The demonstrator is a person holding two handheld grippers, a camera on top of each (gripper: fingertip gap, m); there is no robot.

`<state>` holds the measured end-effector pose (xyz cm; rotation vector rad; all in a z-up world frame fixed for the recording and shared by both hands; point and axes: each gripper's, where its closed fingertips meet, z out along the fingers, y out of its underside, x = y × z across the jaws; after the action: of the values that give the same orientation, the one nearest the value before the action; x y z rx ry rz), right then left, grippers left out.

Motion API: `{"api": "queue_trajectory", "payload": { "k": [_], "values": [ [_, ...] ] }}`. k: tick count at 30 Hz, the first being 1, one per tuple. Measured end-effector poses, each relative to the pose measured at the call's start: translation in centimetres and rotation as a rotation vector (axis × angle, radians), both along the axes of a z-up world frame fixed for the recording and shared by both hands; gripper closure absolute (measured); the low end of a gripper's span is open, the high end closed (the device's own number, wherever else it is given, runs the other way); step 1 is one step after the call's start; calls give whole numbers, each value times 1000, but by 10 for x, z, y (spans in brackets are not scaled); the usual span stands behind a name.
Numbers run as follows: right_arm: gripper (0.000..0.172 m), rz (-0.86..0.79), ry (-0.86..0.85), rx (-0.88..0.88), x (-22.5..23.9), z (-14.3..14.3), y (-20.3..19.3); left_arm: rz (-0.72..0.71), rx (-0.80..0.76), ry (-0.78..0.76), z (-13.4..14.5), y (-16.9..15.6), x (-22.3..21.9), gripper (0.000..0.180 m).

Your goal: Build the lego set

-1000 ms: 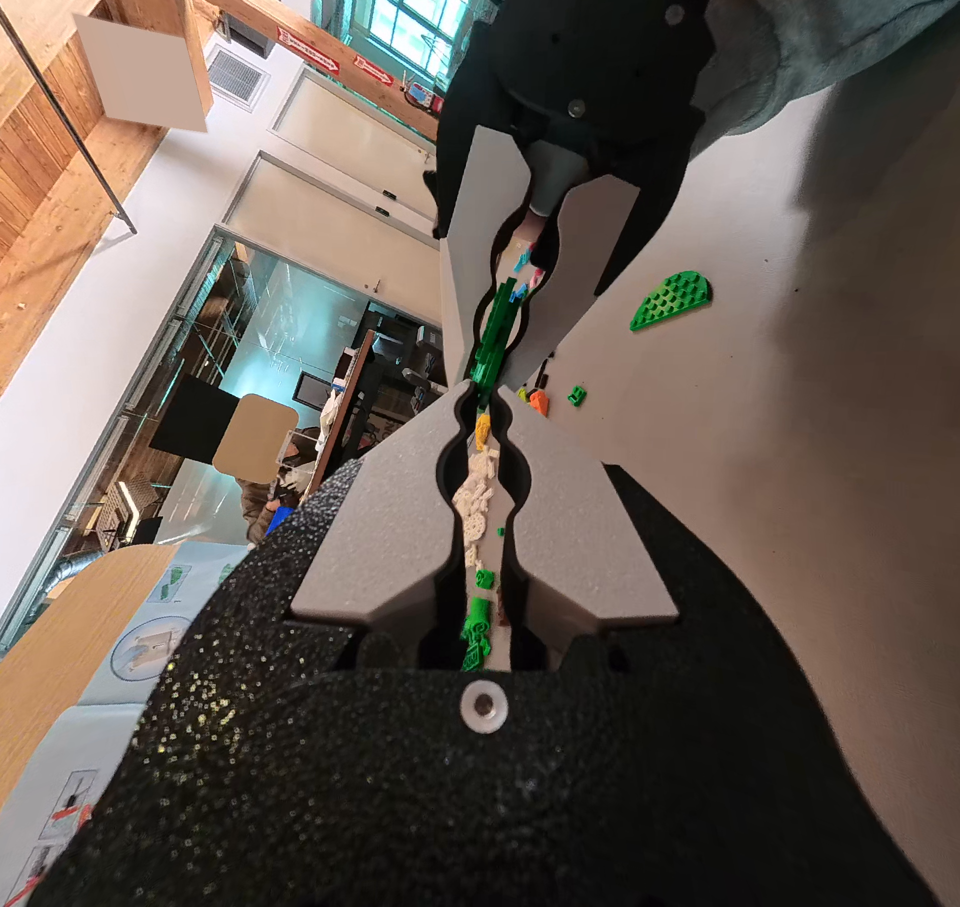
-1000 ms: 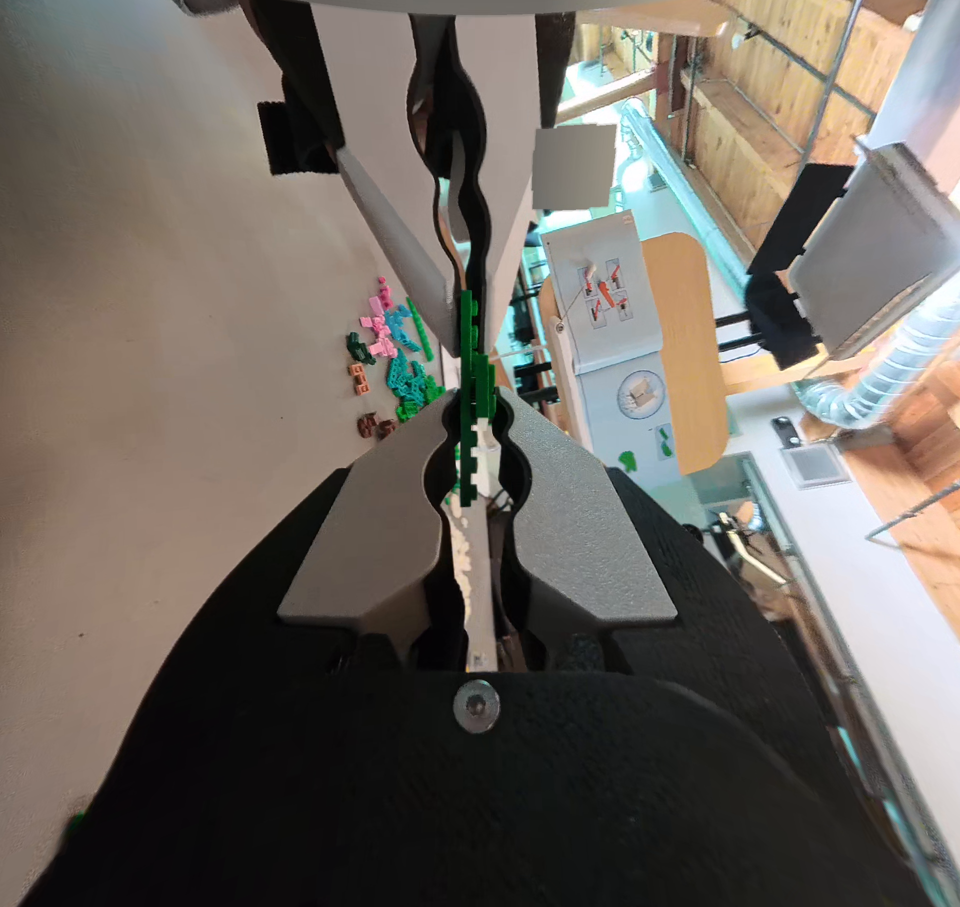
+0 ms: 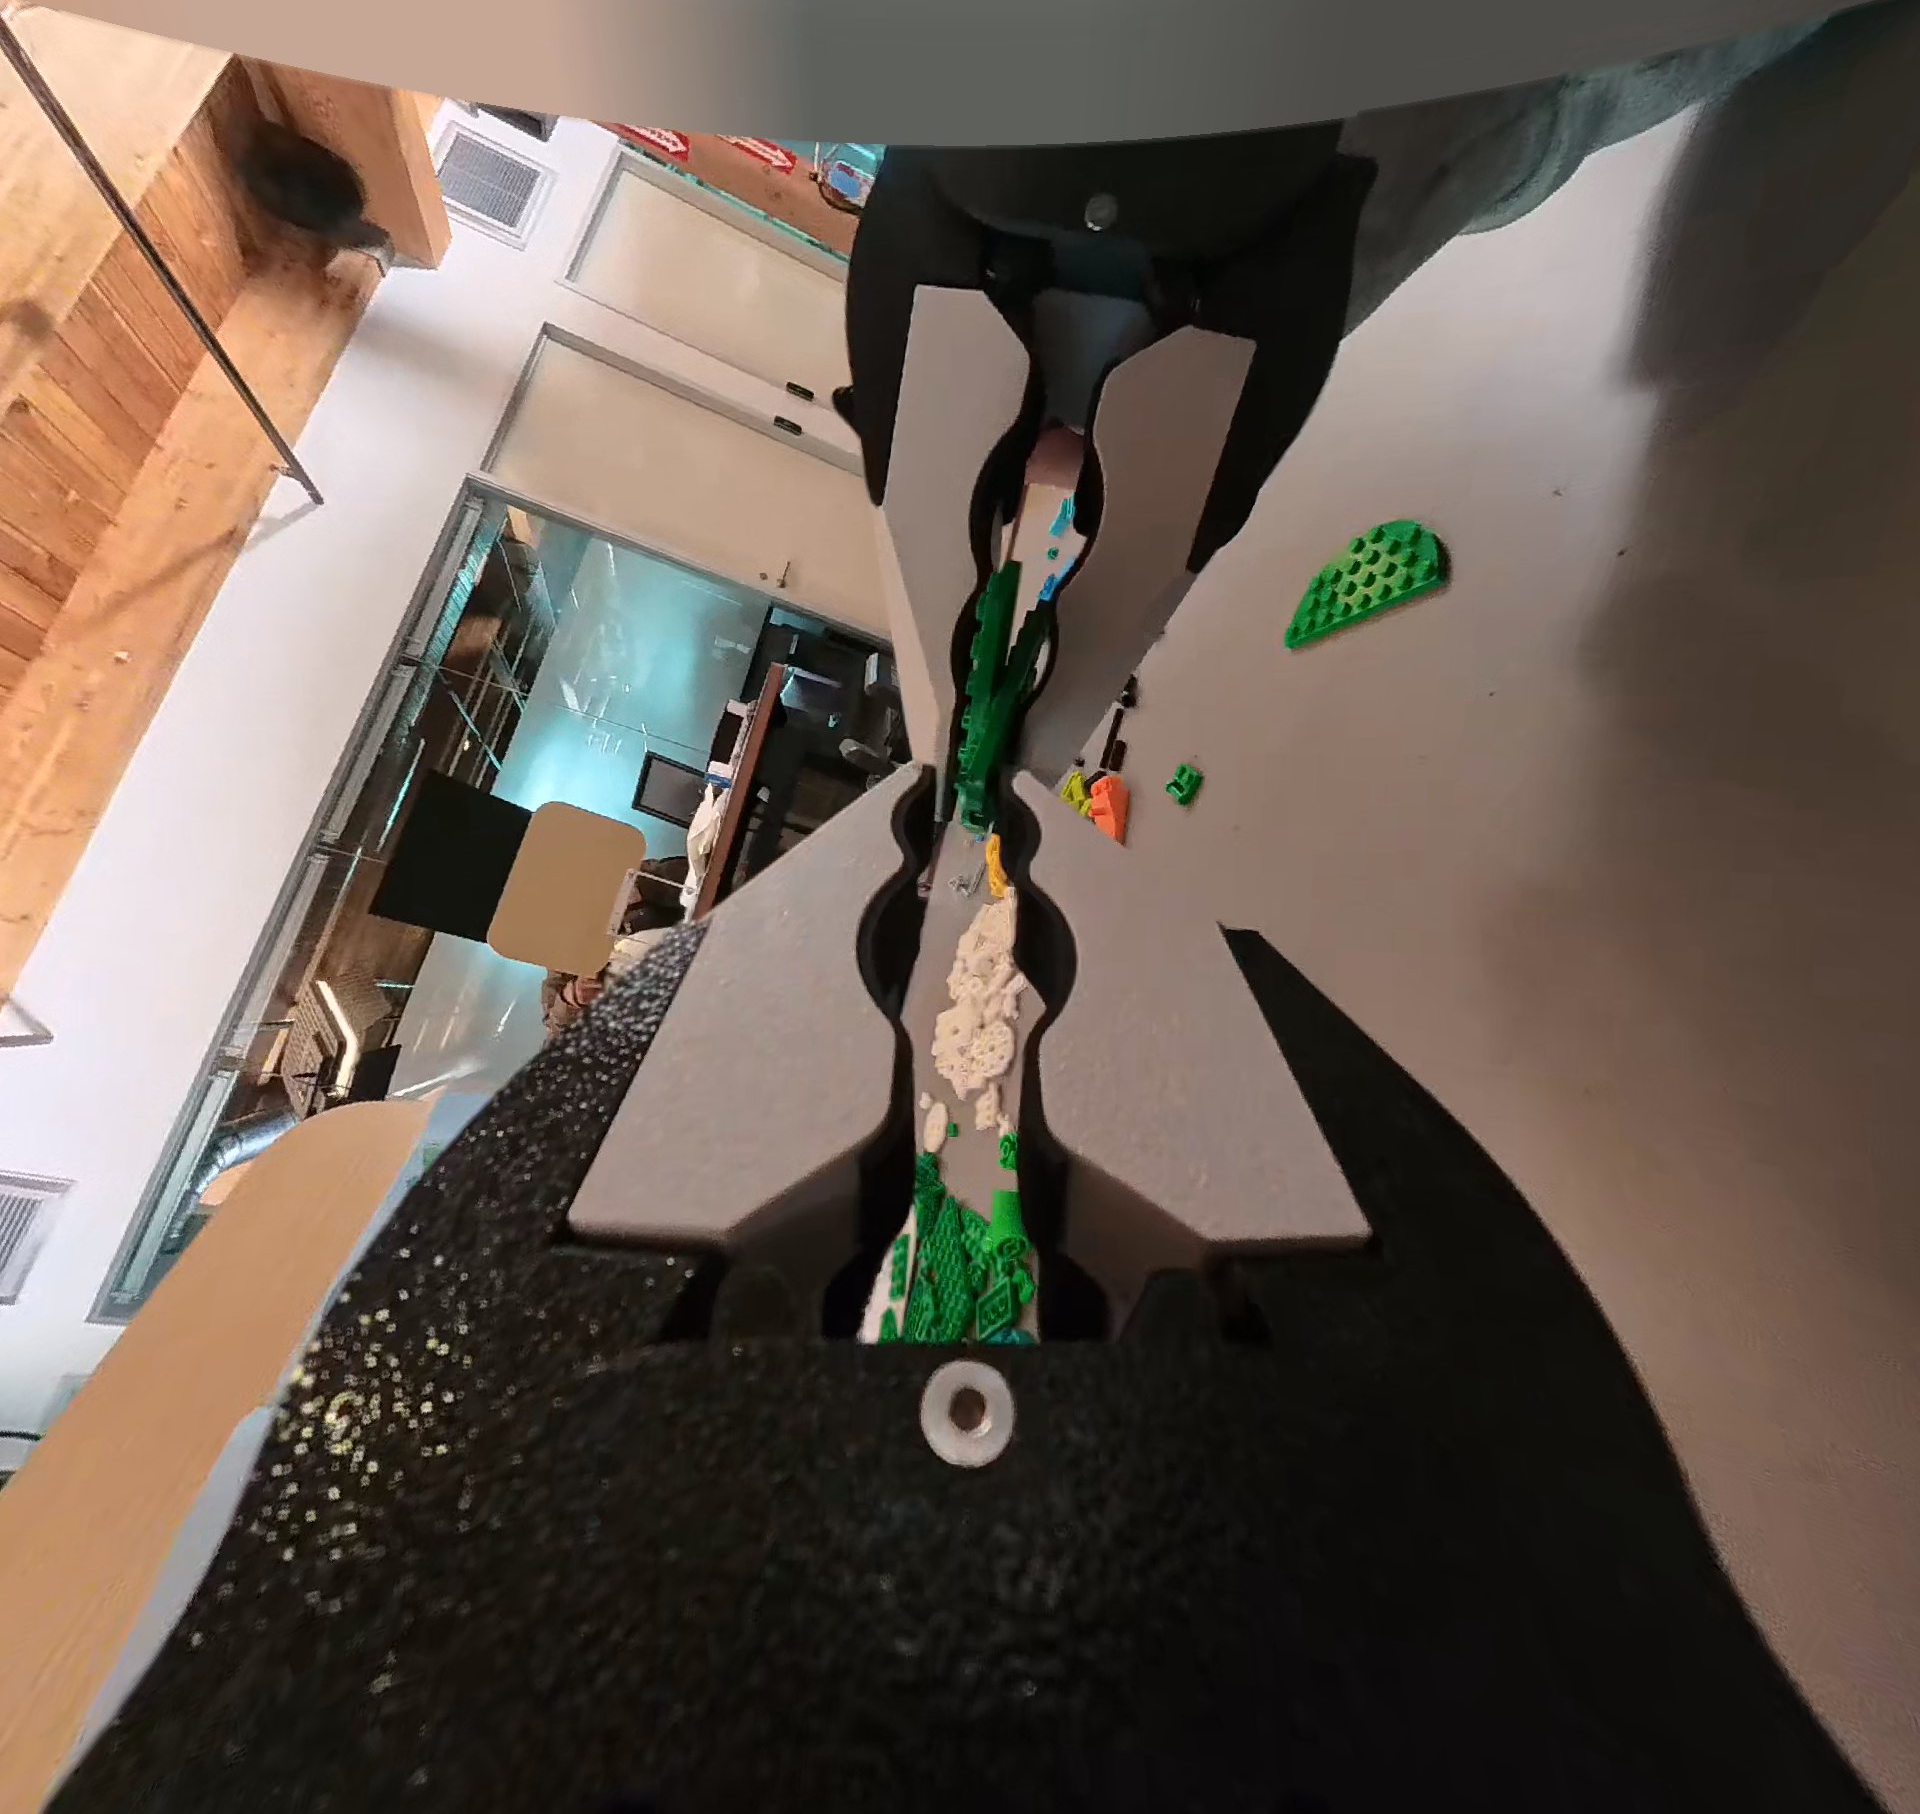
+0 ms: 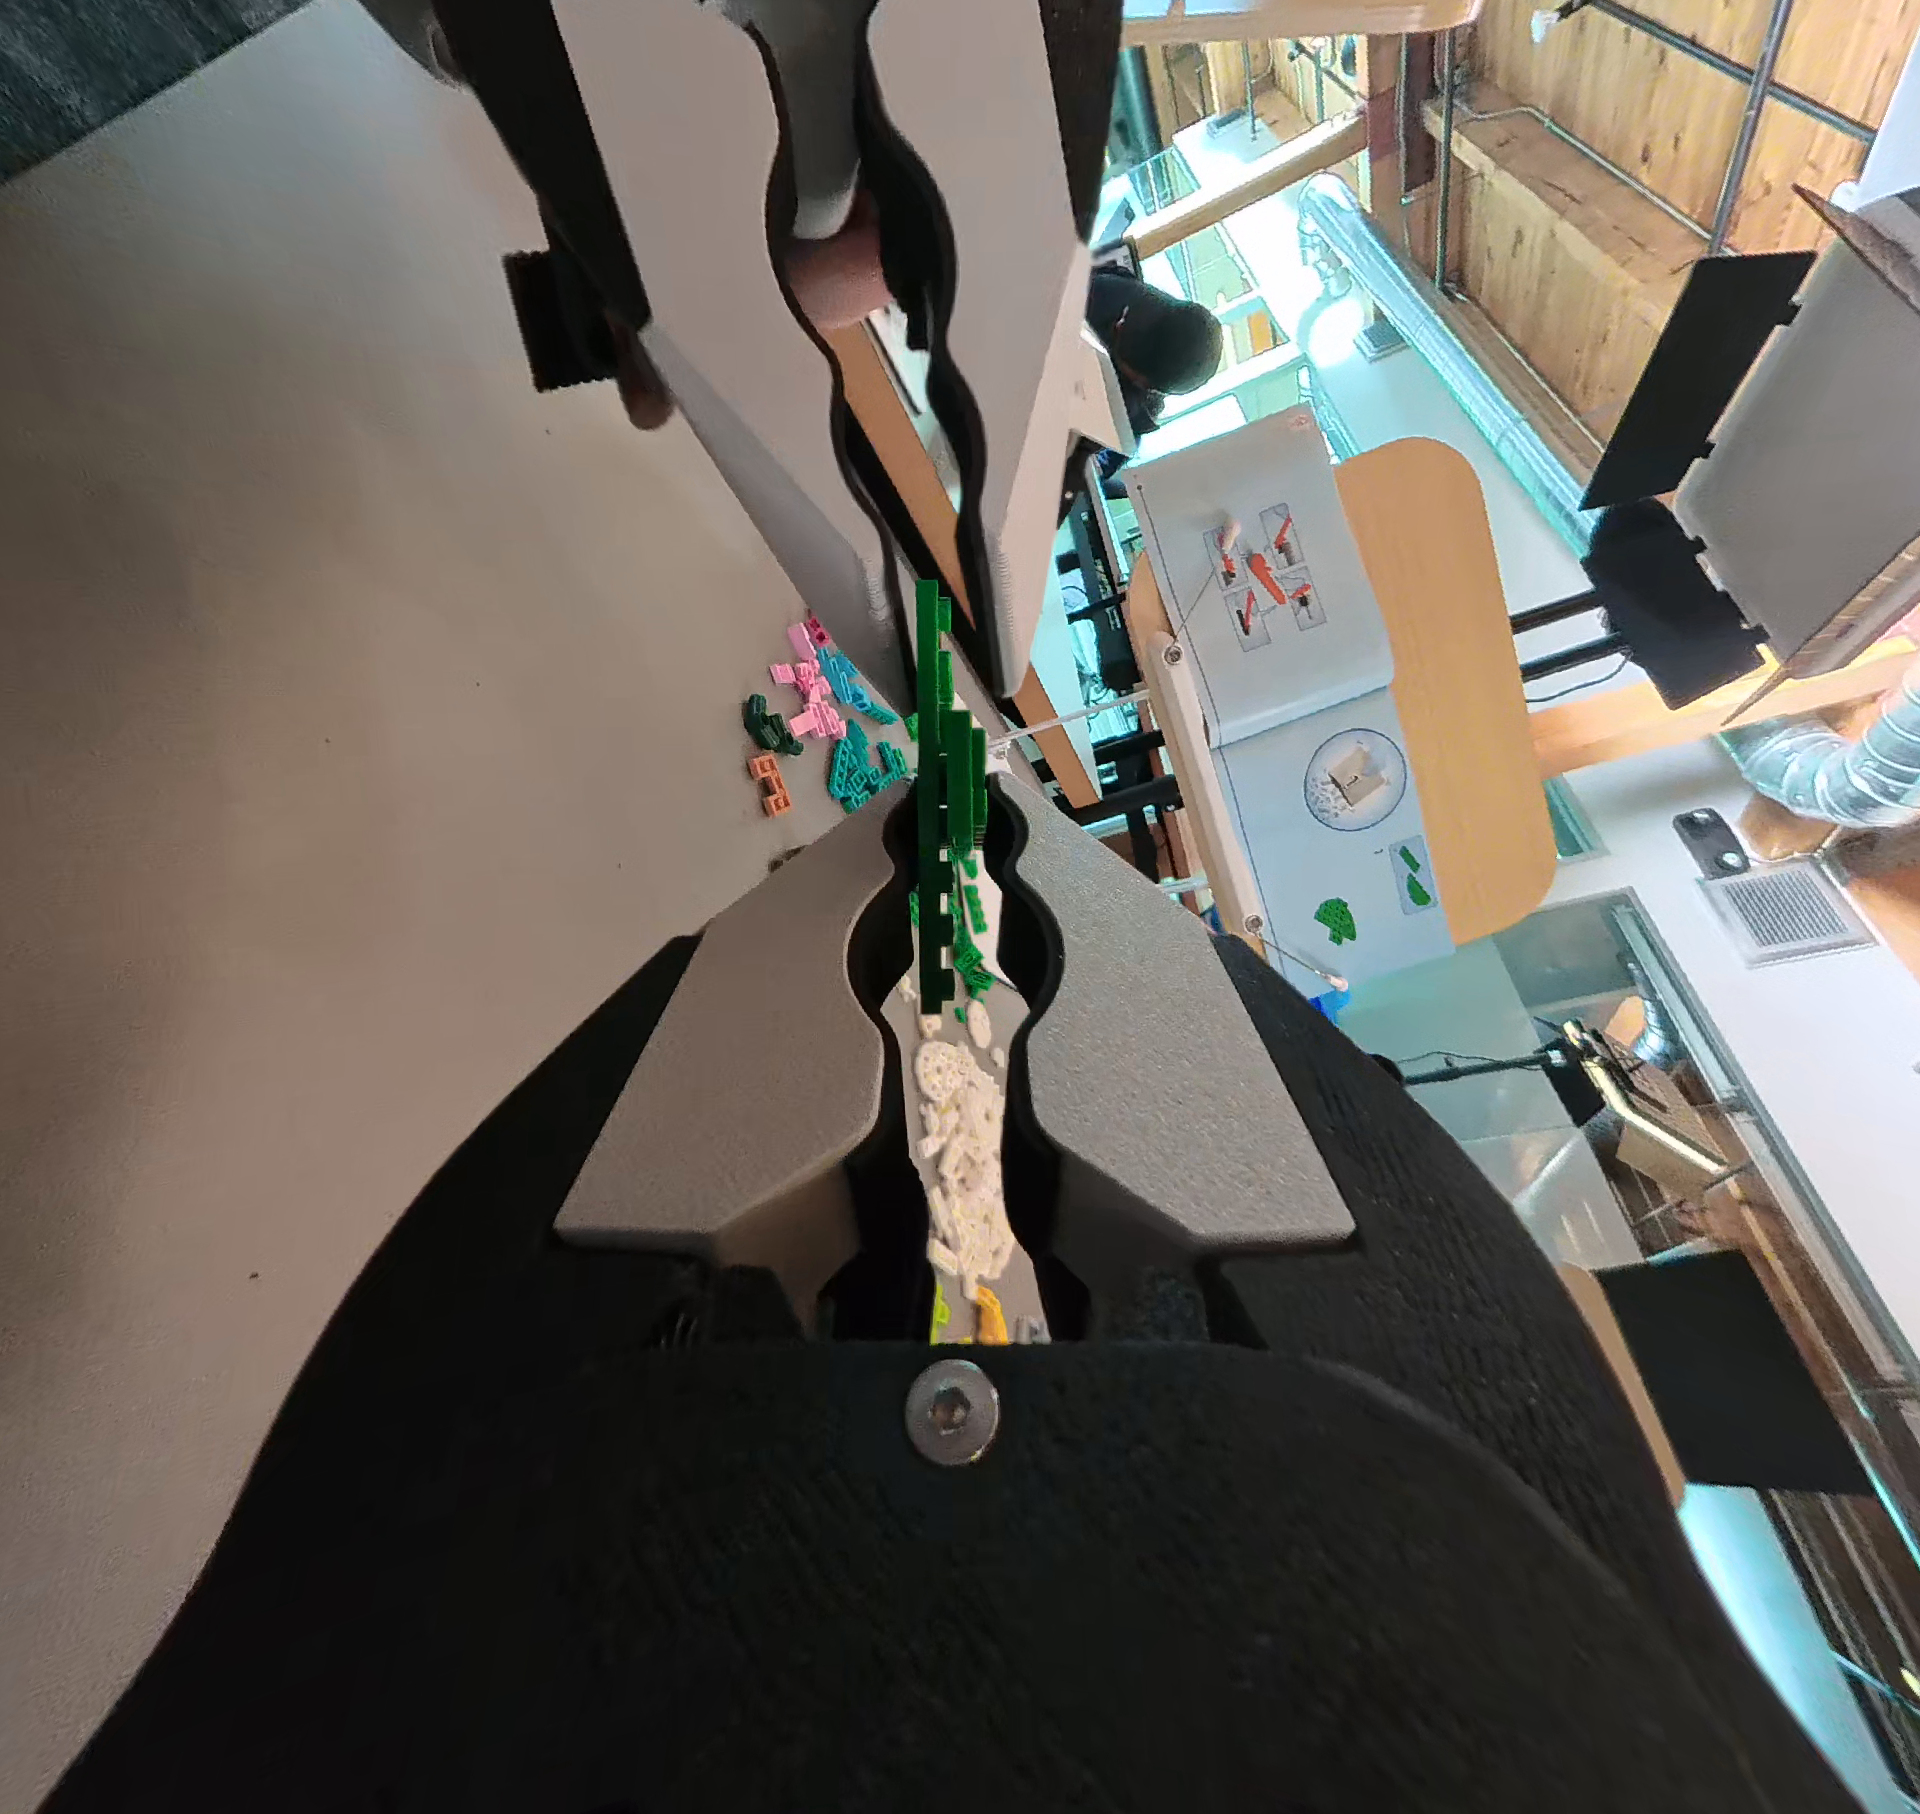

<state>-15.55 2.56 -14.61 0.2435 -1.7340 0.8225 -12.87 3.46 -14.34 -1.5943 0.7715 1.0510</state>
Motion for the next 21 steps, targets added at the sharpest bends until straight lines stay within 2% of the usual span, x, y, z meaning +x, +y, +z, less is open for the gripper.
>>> {"api": "queue_trajectory", "payload": {
  "k": [2,5,7,8,10,11,14,21],
  "values": [
    [164,-4,10,14,0,-1,-1,-9,-1,-27,0,-1,0,169],
    [164,-21,31,51,-2,-4,-1,-66,-40,-79,-5,-2,8,153],
    [164,-22,36,67,-2,-6,-3,-55,-79,-60,-10,-1,8,153],
    [164,-23,40,72,-2,-6,-3,-27,-98,-25,-13,-1,4,155],
    [164,-25,45,87,-2,-7,-4,11,-94,65,-14,-1,-1,178],
    [164,-25,50,92,-1,-8,-4,10,-101,81,-14,-1,-1,178],
    [163,-8,29,88,0,-8,-4,-8,-118,-3,-15,-1,0,179],
    [164,116,-67,-3,13,-4,-7,-141,-73,-126,-10,-4,11,179]
  ]
}}
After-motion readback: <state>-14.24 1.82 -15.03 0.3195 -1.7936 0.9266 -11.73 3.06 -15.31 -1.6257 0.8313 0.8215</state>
